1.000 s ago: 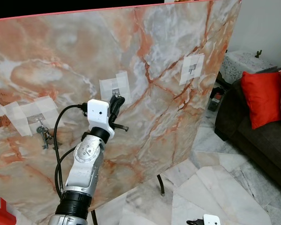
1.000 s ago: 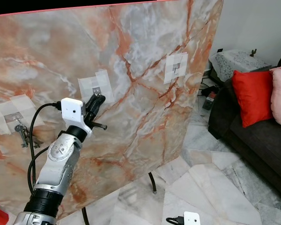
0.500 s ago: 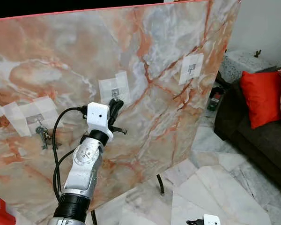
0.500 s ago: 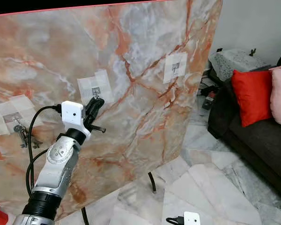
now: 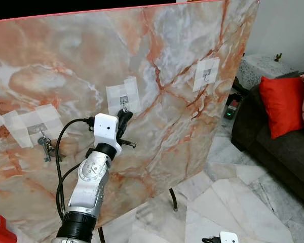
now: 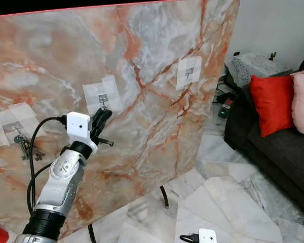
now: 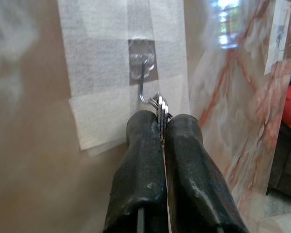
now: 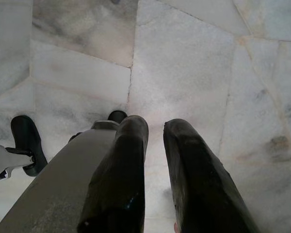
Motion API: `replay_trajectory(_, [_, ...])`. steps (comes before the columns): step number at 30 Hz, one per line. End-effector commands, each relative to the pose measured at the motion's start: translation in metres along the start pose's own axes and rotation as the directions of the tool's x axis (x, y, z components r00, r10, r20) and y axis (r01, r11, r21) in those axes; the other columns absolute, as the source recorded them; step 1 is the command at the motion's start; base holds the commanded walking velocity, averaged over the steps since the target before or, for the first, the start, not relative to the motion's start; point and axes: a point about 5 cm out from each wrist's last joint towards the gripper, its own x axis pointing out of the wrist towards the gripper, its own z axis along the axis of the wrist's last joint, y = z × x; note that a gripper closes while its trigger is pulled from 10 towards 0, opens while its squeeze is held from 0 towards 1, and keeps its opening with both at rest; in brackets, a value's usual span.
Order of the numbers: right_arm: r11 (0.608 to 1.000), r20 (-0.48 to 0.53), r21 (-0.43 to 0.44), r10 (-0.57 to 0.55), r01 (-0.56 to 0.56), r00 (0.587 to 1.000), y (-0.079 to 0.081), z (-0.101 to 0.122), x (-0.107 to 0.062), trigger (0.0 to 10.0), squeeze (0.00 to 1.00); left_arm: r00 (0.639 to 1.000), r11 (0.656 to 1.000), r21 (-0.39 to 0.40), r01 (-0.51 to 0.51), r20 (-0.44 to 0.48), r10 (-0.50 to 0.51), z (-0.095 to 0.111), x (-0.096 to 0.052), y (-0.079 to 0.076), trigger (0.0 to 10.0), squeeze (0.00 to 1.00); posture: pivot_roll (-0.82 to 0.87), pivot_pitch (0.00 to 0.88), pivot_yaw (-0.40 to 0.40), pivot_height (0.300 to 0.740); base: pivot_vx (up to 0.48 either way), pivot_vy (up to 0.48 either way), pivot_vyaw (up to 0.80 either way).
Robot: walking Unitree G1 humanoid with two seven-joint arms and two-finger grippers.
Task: Hang keys on a hook
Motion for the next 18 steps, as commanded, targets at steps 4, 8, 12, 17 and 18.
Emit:
replay_trajectory(4, [1.000, -0.003, -0.007, -0.007, 0.007, 1.000, -0.0032, 0.0006, -0.0001, 10.0, 0.00, 1.000, 1.000, 0.012, 0.008, -0.007, -0.007, -0.0002, -0.0020, -0.0012, 10.0, 0.00, 0.00, 0.000, -0.074, 0.740, 0.000, 0.000, 0.00])
replay_trajectory(8, [1.000, -0.002, -0.006, -0.007, 0.007, 1.000, -0.0033, 0.0009, -0.0001, 10.0, 0.00, 1.000, 1.000, 0.024, 0.014, -0.010, -0.014, -0.0006, -0.0023, -0.0020, 10.0, 0.00, 0.00, 0.000, -0.075, 0.740, 0.000, 0.000, 0.00])
replay_trajectory(12, [1.000, -0.002, -0.006, -0.008, 0.008, 1.000, -0.0034, 0.0011, -0.0001, 10.0, 0.00, 1.000, 0.999, 0.036, 0.022, -0.007, -0.022, -0.0005, -0.0016, -0.0030, 10.0, 0.35, 0.00, 0.000, -0.074, 0.740, 0.000, 0.000, 0.00])
replay_trajectory(17, [1.000, -0.001, -0.005, -0.007, 0.007, 1.000, -0.0035, 0.0012, -0.0001, 10.0, 0.00, 1.000, 0.999, 0.033, 0.031, -0.009, -0.030, -0.0005, -0.0010, -0.0044, 10.0, 1.00, 0.00, 0.000, -0.074, 0.740, 0.000, 0.000, 0.00])
replay_trajectory(18, [1.000, -0.001, -0.005, -0.007, 0.007, 1.000, -0.0035, 0.0012, -0.0001, 10.0, 0.00, 1.000, 0.999, 0.033, 0.031, -0.009, -0.030, -0.0005, -0.0010, -0.0044, 10.0, 1.00, 0.00, 0.000, -0.074, 0.740, 0.000, 0.000, 0.00])
